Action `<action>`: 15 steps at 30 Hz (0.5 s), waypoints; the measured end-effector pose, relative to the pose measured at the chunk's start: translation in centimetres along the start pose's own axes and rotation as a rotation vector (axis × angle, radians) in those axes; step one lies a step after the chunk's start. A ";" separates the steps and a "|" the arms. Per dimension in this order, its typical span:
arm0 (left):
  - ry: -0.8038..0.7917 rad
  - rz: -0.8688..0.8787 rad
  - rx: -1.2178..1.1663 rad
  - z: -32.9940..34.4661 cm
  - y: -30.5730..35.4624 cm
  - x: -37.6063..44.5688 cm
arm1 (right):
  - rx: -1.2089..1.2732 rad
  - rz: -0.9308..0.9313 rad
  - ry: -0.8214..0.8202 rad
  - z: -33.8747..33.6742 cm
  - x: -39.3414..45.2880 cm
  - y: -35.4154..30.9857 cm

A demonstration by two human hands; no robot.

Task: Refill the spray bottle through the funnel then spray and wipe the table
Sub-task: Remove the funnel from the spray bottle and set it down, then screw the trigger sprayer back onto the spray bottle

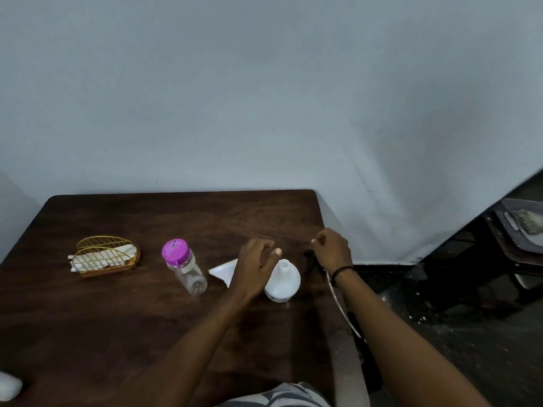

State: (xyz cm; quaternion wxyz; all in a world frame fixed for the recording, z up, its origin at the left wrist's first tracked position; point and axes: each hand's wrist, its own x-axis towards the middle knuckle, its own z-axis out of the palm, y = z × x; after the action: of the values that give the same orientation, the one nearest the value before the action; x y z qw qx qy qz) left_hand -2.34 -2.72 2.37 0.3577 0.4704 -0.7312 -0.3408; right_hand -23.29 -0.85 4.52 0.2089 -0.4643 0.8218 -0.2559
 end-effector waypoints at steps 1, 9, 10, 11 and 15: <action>-0.015 0.005 -0.017 0.4 0.4 -0.1 | -0.001 0.048 -0.004 0.2 -0.1 1.4; -0.172 -0.037 -0.026 2.2 1.3 -0.5 | -0.017 0.214 -0.065 2.4 -1.6 6.5; -0.181 -0.039 -0.015 2.2 1.3 -0.6 | -0.022 0.216 -0.076 2.6 -1.6 6.5; -0.189 -0.039 -0.006 2.3 1.2 -0.7 | -0.023 0.223 -0.081 2.7 -1.6 6.4; -0.209 -0.065 0.011 2.7 1.0 -1.1 | 0.013 0.277 -0.082 3.2 -1.5 6.1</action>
State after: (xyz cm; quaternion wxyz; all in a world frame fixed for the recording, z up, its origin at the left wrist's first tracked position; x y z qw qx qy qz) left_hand -4.70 -0.98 1.59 0.2657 0.4575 -0.7508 -0.3954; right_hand -24.75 2.45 -1.54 0.2785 -0.3549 0.8672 -0.2108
